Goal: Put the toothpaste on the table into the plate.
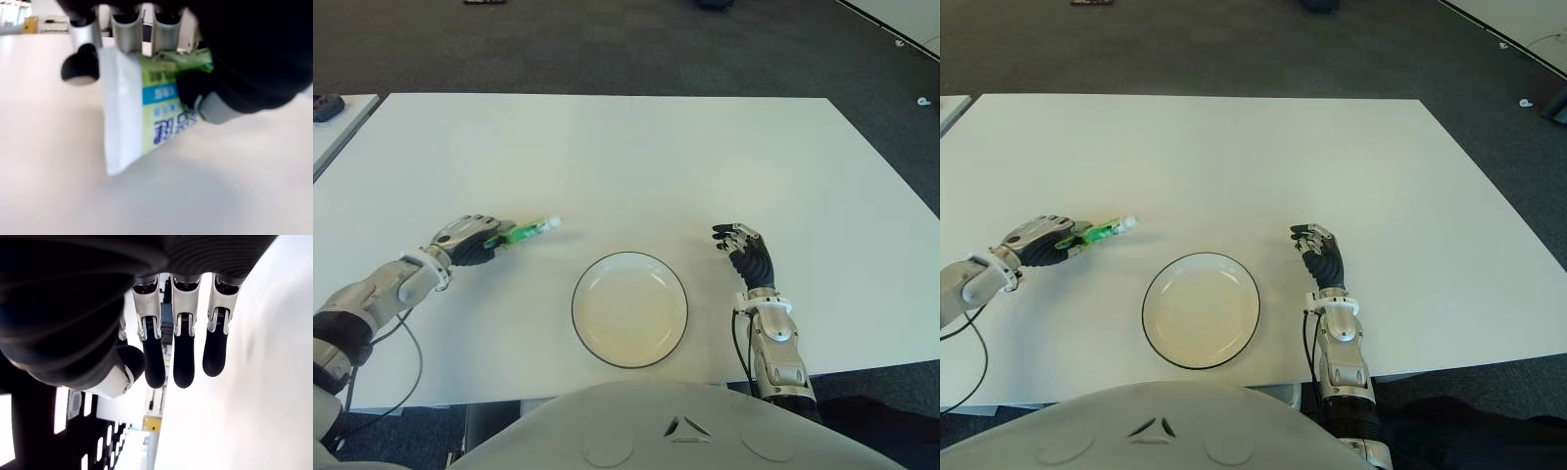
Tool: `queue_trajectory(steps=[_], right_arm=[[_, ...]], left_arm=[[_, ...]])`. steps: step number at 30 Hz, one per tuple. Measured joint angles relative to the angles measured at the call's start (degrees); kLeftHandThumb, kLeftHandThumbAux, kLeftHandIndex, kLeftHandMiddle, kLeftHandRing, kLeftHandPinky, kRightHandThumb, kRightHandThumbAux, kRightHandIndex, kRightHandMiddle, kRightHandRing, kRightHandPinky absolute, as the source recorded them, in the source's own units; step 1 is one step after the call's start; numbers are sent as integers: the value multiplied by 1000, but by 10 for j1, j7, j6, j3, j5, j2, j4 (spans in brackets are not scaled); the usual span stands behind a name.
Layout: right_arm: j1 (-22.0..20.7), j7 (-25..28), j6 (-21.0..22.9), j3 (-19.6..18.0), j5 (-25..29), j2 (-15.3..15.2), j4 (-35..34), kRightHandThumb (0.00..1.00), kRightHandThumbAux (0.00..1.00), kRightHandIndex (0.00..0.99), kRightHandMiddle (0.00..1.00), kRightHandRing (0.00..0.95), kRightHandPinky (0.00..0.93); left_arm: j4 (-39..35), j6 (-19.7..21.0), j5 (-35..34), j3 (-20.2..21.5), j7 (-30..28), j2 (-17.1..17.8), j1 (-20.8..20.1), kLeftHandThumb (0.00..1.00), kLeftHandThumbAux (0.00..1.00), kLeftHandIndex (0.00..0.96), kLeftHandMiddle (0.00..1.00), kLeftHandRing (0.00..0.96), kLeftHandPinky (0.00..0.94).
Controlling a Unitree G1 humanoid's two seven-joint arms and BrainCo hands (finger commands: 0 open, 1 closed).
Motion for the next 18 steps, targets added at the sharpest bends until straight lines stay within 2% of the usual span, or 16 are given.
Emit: queue_trajectory(steps=[5,11,18], right_arm=[[-7,0,-8,1,0,0,11,689,736,417,384,366,392],[-12,-1,-18,1,-1,0,20,690,735,417,388,371,399],[-14,-3,-23,1,-2,1,27,691,734,417,393,375,397]], left_arm=[[-61,40,-92,69,-79,-37,15,728,704,443,877,868,867],[-113,70,-120,124,-120,-59,25,729,704,443,882,872,868],[-191,122,-135,170,-132,-103,49,729,703,443,886,875,871]])
